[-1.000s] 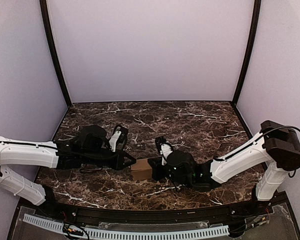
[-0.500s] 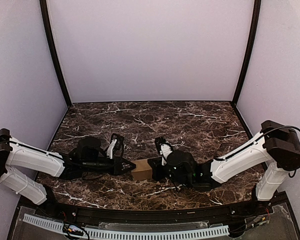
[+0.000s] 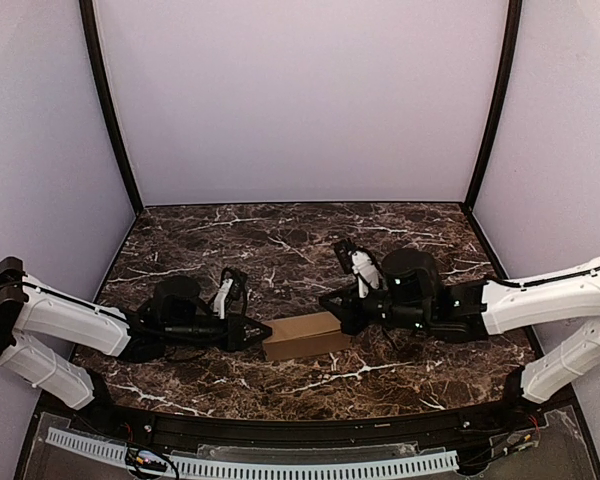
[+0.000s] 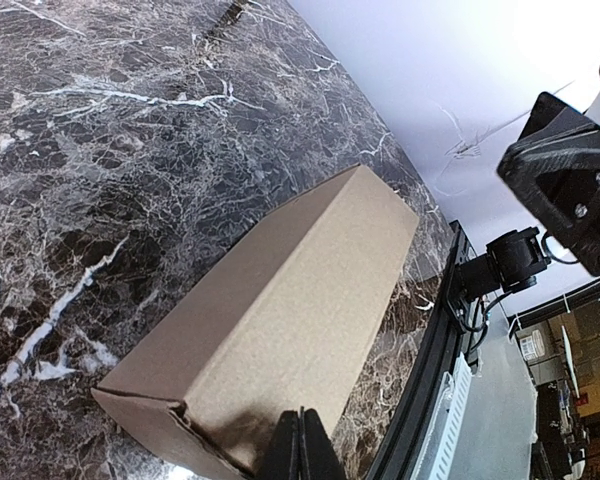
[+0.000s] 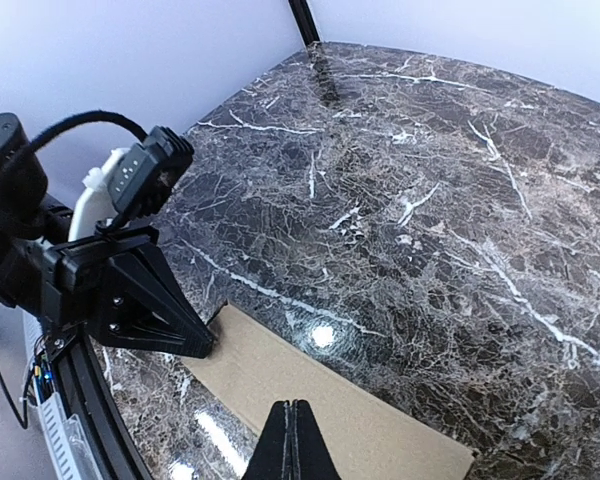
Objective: Fold the paper box
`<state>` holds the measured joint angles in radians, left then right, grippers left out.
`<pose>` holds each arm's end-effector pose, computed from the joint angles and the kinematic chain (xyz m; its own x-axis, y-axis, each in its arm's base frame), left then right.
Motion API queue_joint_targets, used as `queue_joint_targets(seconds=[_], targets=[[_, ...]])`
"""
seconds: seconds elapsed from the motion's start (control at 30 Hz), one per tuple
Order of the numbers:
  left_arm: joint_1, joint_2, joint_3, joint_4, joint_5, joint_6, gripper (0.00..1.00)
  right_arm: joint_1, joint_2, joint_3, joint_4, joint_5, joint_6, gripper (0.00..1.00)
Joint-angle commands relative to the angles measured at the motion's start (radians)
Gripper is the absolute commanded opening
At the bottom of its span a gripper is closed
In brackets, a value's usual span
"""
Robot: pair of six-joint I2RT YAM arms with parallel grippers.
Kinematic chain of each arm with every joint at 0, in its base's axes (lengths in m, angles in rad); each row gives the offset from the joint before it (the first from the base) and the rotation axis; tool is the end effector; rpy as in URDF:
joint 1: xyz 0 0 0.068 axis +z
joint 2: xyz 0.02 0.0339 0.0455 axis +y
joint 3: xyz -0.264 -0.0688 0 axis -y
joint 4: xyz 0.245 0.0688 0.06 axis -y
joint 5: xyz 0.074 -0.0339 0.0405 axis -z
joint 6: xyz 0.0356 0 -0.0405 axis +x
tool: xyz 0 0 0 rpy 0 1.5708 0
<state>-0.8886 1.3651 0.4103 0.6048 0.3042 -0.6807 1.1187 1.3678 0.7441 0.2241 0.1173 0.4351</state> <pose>0.1544 -0.2070 0.1696 -0.7457 -0.0343 -0.6654 0.5773 0.4653 -0.6710 0.1354 0.2693 0.2351 -0.5108 -0.0936 -0.8546 -0.6958 0.6289 0.3470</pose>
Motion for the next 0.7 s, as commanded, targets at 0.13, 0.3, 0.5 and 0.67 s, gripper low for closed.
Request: queue_joint_targets(seconds=[0.13,0.3,0.5,0.67], targets=[[0.001,0.043,-0.044,-0.204,-0.031,0.037,0.0,-0.097,-0.134,-0.002,-0.214,-0.19,-0.039,0.0],[0.0,0.057,-0.038,-0.2,-0.02,0.038,0.0,-0.132,-0.133,-0.001,-0.274,-0.173,-0.021,0.0],[0.0,0.054,-0.035,-0.202,-0.02,0.04,0.0,-0.154,-0.075,-0.021,-0.264,-0.186,-0.009,0.0],[0.001,0.058,-0.04,-0.196,-0.018,0.036,0.0,-0.158,0.01,-0.051,-0.228,-0.199,0.004,0.0]])
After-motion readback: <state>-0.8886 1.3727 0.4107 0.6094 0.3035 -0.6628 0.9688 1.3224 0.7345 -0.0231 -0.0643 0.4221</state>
